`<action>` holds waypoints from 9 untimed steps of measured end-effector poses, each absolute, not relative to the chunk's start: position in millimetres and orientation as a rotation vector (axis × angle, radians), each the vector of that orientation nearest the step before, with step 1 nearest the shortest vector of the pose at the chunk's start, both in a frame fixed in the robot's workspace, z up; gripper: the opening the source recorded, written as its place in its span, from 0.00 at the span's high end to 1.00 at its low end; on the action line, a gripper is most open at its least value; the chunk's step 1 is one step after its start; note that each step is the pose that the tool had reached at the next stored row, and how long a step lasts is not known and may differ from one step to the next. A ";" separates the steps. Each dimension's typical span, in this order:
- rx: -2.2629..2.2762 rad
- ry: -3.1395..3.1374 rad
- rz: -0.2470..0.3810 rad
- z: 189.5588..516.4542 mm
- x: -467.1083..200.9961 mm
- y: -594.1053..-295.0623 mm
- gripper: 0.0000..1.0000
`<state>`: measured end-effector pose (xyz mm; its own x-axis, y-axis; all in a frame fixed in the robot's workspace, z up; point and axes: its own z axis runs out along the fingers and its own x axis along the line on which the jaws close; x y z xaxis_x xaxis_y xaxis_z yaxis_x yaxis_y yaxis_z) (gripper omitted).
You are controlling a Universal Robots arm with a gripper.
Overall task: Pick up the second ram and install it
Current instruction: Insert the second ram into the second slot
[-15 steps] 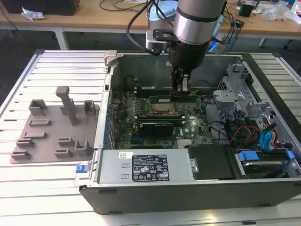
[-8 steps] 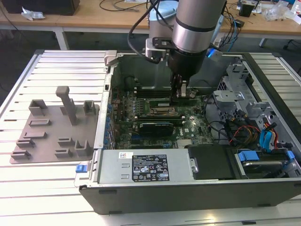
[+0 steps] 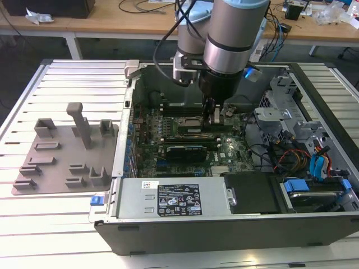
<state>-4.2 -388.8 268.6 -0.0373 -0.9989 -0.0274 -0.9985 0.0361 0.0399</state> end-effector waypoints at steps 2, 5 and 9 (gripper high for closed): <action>2.174 -2.256 -0.075 264.1 -4.2 -388.8 0.87; 2.174 -2.256 -0.075 257.4 -4.2 -388.7 0.87; 2.174 -2.256 -0.075 250.3 -4.2 -388.8 0.87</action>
